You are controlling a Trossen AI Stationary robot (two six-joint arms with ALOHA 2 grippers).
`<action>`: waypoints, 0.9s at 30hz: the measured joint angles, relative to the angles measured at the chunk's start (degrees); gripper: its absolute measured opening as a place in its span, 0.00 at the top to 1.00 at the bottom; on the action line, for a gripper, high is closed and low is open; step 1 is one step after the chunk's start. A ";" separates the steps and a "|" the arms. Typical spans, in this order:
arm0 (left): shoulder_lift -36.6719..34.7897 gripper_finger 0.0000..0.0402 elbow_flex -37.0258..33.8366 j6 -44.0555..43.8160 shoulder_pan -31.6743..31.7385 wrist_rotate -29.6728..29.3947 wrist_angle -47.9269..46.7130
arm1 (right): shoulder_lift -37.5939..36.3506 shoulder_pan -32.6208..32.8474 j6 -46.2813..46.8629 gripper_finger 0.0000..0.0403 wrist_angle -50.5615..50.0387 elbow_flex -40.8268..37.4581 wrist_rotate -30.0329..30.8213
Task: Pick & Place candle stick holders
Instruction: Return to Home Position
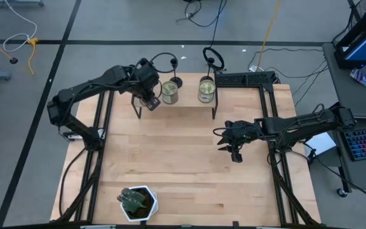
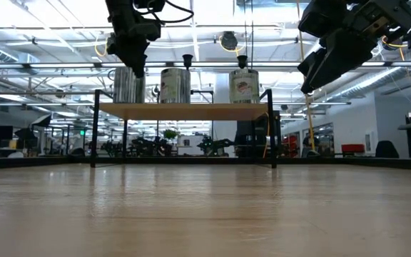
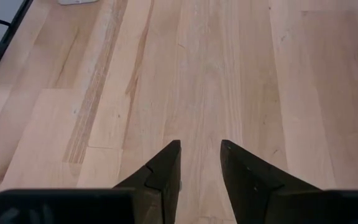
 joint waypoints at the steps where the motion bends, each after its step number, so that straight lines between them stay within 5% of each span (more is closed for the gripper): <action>1: -0.02 0.77 0.00 0.07 0.00 -0.01 -0.04 | 0.00 0.02 0.00 0.74 0.00 0.00 0.00; 14: -8.41 0.68 0.00 2.56 -3.59 -0.64 1.26 | 0.00 0.00 -4.14 0.74 0.48 0.00 0.14; 27: -28.66 0.68 -1.19 -0.37 -12.36 -5.99 1.14 | -1.73 -0.42 -9.85 0.74 10.53 -0.35 1.31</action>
